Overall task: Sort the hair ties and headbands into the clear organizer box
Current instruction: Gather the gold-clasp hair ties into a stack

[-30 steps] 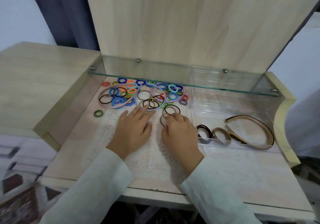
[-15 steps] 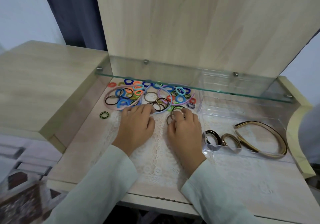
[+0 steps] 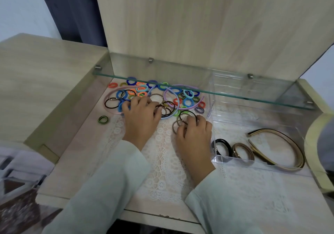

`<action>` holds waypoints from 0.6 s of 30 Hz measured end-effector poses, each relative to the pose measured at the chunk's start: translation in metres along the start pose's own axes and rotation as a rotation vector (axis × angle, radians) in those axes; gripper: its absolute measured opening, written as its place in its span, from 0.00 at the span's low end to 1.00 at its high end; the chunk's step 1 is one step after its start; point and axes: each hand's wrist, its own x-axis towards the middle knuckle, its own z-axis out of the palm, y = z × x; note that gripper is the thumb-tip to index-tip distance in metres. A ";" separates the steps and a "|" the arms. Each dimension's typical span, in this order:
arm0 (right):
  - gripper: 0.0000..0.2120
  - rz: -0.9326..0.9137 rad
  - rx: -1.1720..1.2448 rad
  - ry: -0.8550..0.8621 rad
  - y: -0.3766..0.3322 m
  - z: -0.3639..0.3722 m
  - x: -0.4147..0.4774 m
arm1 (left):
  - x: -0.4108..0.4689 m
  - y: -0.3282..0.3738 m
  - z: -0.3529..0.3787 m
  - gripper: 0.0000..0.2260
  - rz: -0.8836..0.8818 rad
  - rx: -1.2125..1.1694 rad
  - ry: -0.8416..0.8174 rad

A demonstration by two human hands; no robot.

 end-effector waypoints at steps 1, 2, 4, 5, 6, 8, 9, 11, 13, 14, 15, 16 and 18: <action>0.13 0.002 0.010 0.000 -0.001 -0.001 0.000 | 0.000 0.000 0.000 0.12 -0.004 -0.014 0.009; 0.13 0.003 0.020 -0.003 -0.001 -0.002 0.000 | 0.000 0.000 0.000 0.11 -0.008 -0.029 0.018; 0.13 0.013 0.051 -0.035 -0.001 -0.005 0.001 | 0.000 -0.001 -0.001 0.10 -0.006 -0.049 0.031; 0.13 0.020 0.069 -0.057 -0.001 -0.007 0.001 | -0.001 -0.001 -0.001 0.10 -0.005 -0.053 0.035; 0.14 0.025 0.084 -0.076 -0.001 -0.008 0.002 | 0.000 -0.001 -0.001 0.09 -0.009 -0.059 0.040; 0.17 0.025 0.104 -0.096 0.000 -0.011 0.002 | 0.000 -0.002 0.001 0.08 -0.031 -0.077 0.037; 0.18 0.020 0.118 -0.093 0.000 -0.012 0.002 | 0.001 -0.002 0.002 0.08 -0.042 -0.084 0.027; 0.20 0.009 0.161 -0.071 0.000 -0.012 0.002 | 0.002 -0.002 0.003 0.09 -0.055 -0.092 -0.004; 0.21 -0.006 0.214 -0.036 0.000 -0.013 0.001 | 0.004 -0.002 0.003 0.09 -0.070 -0.116 -0.036; 0.22 -0.015 0.241 -0.016 -0.001 -0.013 0.001 | 0.004 -0.002 0.002 0.09 -0.085 -0.140 -0.055; 0.23 -0.022 0.265 0.003 -0.001 -0.014 0.000 | 0.005 -0.002 0.002 0.08 -0.101 -0.170 -0.072; 0.24 -0.025 0.285 0.021 -0.002 -0.014 0.000 | 0.005 -0.002 0.001 0.08 -0.113 -0.197 -0.083; 0.24 -0.027 0.313 0.047 -0.003 -0.015 0.001 | 0.005 -0.003 0.001 0.08 -0.122 -0.229 -0.089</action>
